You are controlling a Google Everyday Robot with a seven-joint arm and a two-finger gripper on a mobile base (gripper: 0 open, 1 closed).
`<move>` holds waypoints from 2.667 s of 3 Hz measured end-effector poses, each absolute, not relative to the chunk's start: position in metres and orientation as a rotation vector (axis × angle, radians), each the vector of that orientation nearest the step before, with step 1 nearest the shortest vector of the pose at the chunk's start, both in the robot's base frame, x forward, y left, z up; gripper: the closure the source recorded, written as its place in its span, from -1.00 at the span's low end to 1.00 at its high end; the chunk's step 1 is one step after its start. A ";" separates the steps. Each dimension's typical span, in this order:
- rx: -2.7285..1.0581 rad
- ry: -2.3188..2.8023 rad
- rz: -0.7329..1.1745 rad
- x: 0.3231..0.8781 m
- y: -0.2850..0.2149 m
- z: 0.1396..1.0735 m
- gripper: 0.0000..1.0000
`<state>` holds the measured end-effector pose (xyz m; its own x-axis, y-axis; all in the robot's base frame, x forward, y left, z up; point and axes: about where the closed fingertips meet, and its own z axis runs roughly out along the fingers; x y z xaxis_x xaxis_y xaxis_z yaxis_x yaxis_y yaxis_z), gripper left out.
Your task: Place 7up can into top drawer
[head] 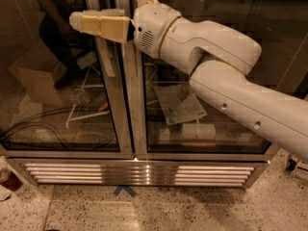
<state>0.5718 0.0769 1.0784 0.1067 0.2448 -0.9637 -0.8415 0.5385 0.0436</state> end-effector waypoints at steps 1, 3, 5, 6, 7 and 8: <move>-0.626 1.201 0.885 0.571 0.078 1.079 -1.00; -0.662 1.079 0.979 0.568 0.085 1.091 -1.00; -0.687 0.946 1.099 0.561 0.089 1.099 -1.00; -0.707 0.975 1.126 0.563 0.085 1.097 -1.00; -0.785 1.007 1.170 0.569 0.075 1.097 -1.00; -0.873 0.997 1.154 0.574 0.067 1.097 -1.00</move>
Offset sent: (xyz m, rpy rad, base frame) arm -0.0001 0.0028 0.0020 0.0098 -0.0208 0.0710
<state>0.5738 0.0668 1.0965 0.1078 0.3116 -0.9441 -0.9793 0.1968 -0.0468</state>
